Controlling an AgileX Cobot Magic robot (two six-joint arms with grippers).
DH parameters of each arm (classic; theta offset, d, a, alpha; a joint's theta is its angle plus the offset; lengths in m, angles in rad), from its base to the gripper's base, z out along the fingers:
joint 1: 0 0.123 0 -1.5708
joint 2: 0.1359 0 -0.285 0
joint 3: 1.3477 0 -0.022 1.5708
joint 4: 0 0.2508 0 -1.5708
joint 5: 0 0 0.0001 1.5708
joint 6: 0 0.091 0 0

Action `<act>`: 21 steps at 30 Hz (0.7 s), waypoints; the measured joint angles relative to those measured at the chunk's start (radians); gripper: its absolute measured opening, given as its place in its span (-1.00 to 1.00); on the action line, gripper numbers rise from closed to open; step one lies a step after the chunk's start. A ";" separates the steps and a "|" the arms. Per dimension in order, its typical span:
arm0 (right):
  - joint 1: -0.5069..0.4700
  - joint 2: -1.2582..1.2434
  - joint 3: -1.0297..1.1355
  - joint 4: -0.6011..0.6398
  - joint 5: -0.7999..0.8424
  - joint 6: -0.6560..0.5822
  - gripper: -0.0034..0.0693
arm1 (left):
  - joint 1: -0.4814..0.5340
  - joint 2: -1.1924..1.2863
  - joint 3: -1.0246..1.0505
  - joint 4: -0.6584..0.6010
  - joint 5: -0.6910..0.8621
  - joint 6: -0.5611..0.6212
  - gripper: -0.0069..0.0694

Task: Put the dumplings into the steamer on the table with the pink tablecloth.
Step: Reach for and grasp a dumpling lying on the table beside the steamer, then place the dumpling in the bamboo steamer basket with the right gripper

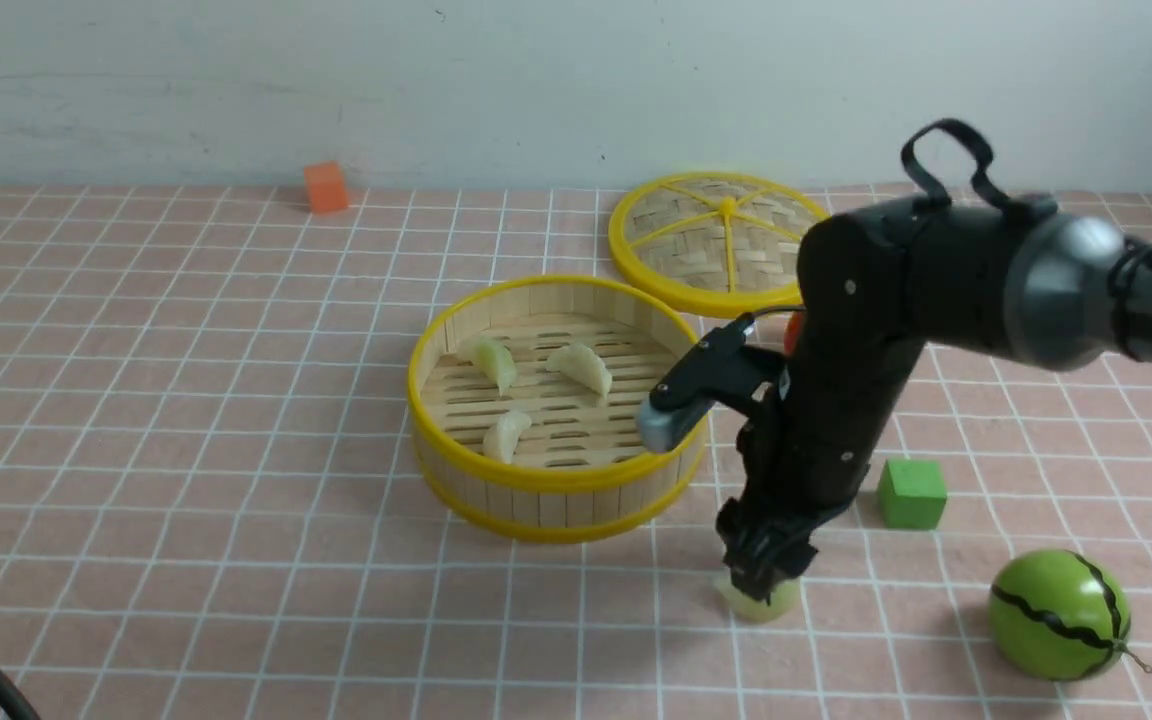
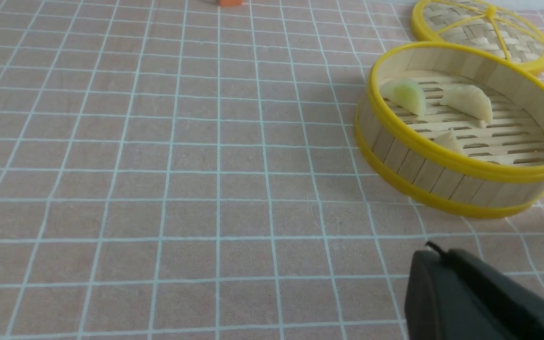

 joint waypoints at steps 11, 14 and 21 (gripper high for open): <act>-0.001 0.066 -0.020 0.084 0.062 -0.220 -0.47 | 0.000 0.000 0.000 0.008 0.001 0.000 -0.81; -0.001 0.071 -0.062 0.068 0.172 -0.191 -0.49 | 0.000 0.000 0.000 0.008 0.001 0.000 -0.81; 0.002 0.071 -0.274 0.070 0.258 -0.088 -0.48 | 0.000 0.000 0.000 0.009 -0.007 0.000 -0.81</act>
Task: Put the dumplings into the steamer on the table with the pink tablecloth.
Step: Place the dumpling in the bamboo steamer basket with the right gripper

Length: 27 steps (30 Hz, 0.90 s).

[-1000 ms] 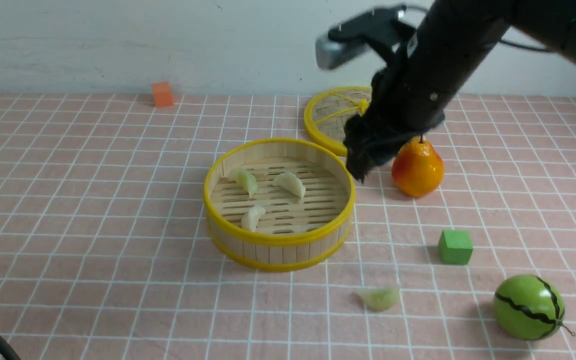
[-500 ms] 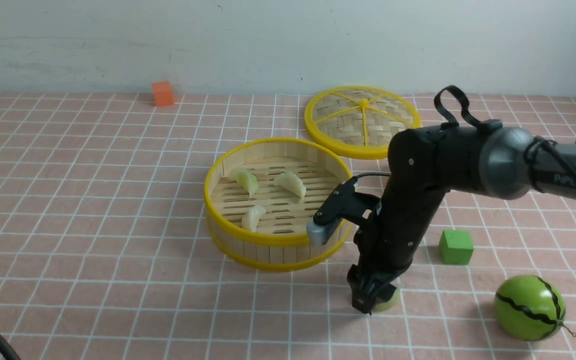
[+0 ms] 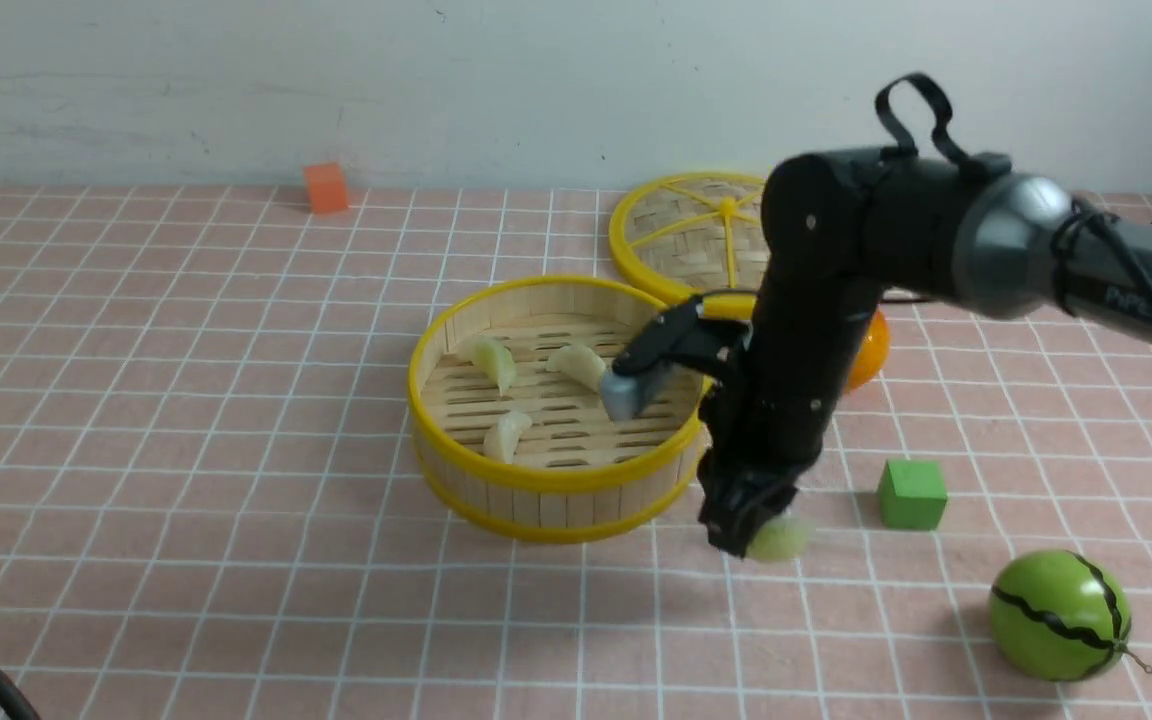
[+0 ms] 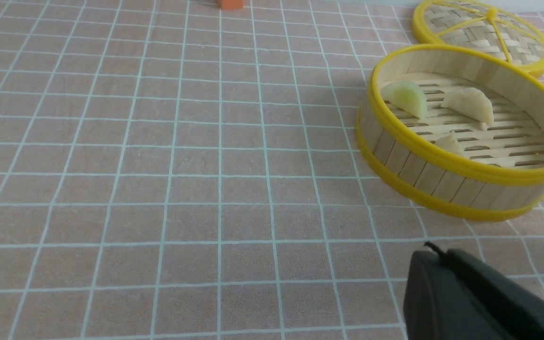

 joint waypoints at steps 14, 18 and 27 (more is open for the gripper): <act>0.038 0.154 -0.217 0.118 -0.359 0.003 -0.48 | 0.000 0.000 0.000 0.002 -0.001 0.000 -0.77; 0.038 0.215 -0.212 0.126 -0.386 0.014 -0.31 | 0.000 0.000 0.000 0.003 -0.001 0.000 -0.77; 0.038 0.140 -0.329 0.031 -0.268 0.164 0.57 | 0.000 0.000 0.000 0.003 -0.008 0.000 -0.77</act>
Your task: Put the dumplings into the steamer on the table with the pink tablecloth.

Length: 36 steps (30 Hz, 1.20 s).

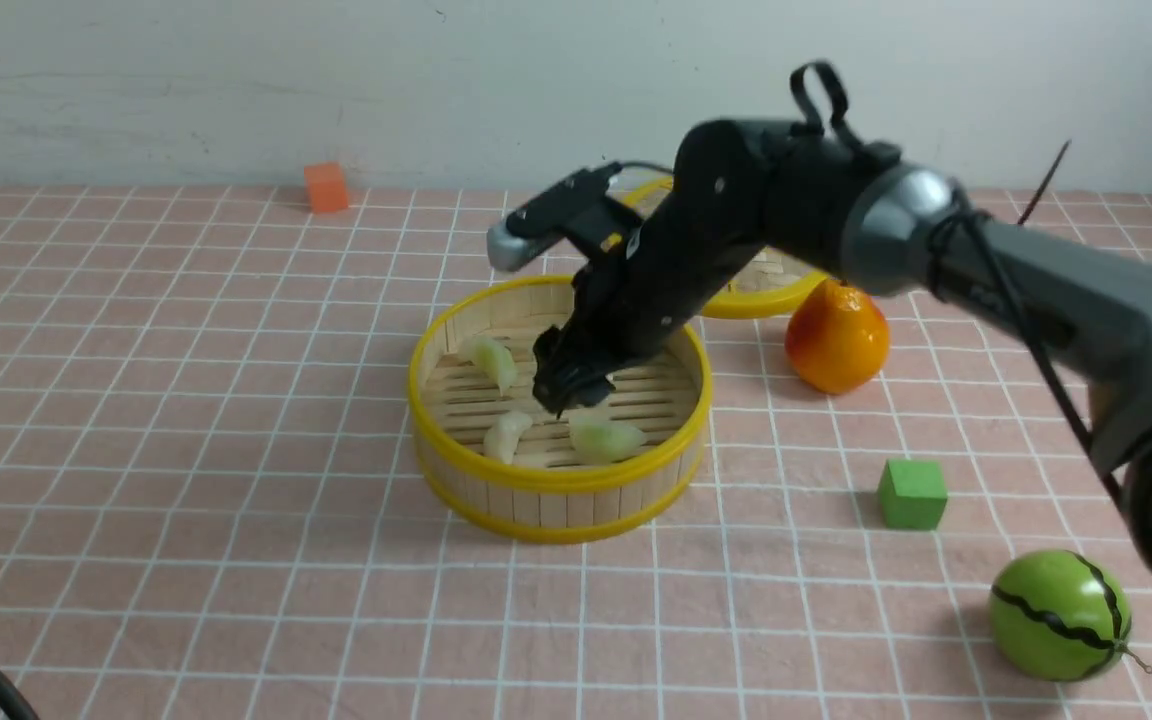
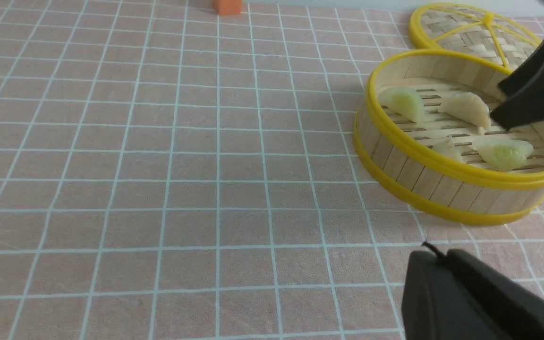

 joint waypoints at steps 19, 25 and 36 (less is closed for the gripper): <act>-0.030 -0.773 0.581 -0.156 0.172 0.253 -0.96 | 0.000 0.000 0.000 0.000 -0.002 0.000 -0.72; -0.030 -1.039 1.054 0.116 -0.208 0.054 -0.96 | 0.000 0.000 0.000 0.000 -0.002 0.000 -0.70; -0.029 -1.273 1.599 0.470 -0.357 -0.309 -0.95 | 0.000 0.000 0.000 0.000 0.000 0.000 -0.69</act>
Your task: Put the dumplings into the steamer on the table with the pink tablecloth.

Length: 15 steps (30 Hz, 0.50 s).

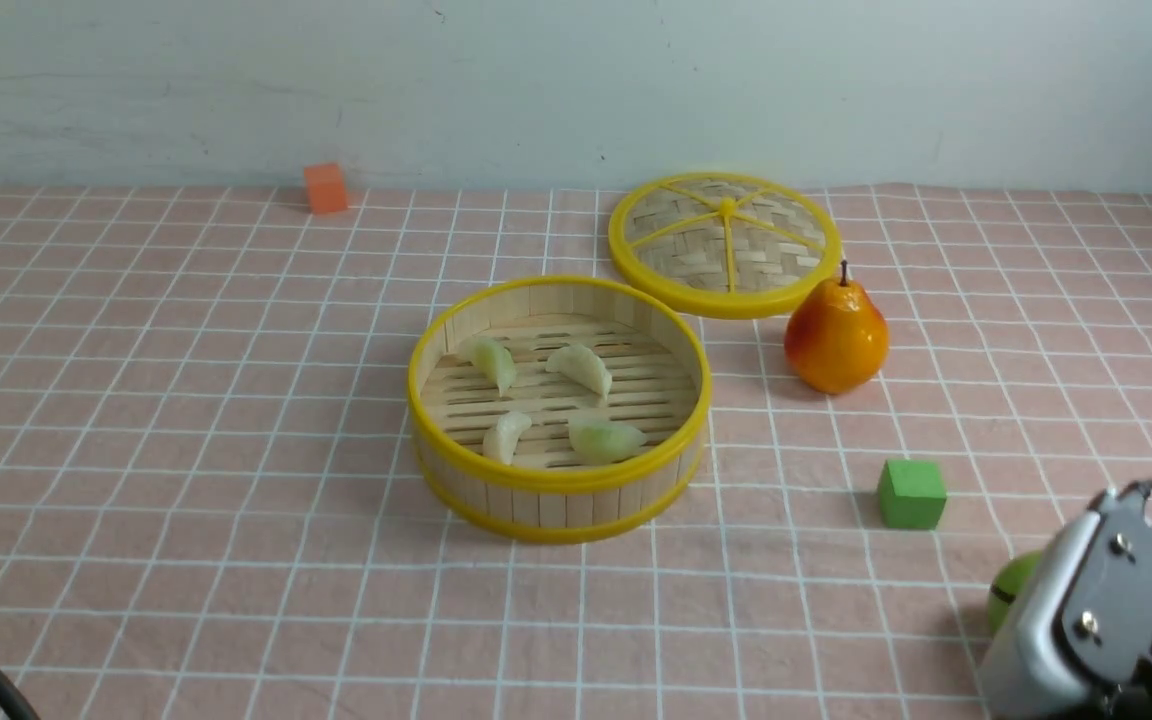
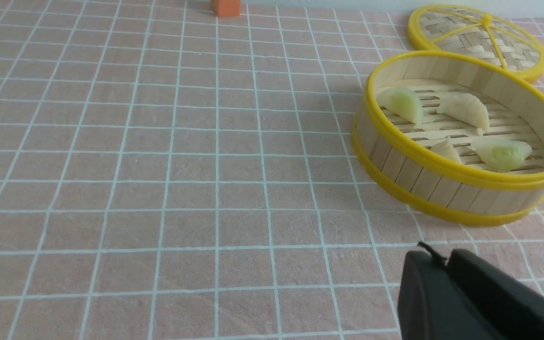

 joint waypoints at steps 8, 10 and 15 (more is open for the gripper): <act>0.000 -0.022 0.097 -0.208 -0.118 -0.006 -0.94 | 0.000 0.000 0.000 0.000 0.001 0.000 -0.67; -0.011 -0.059 0.148 -0.278 -0.237 0.006 -0.94 | 0.000 0.000 0.000 0.000 0.002 0.000 -0.66; -0.063 -0.296 0.373 -0.305 -0.603 0.065 -0.94 | 0.000 0.000 0.000 0.000 0.010 0.000 -0.64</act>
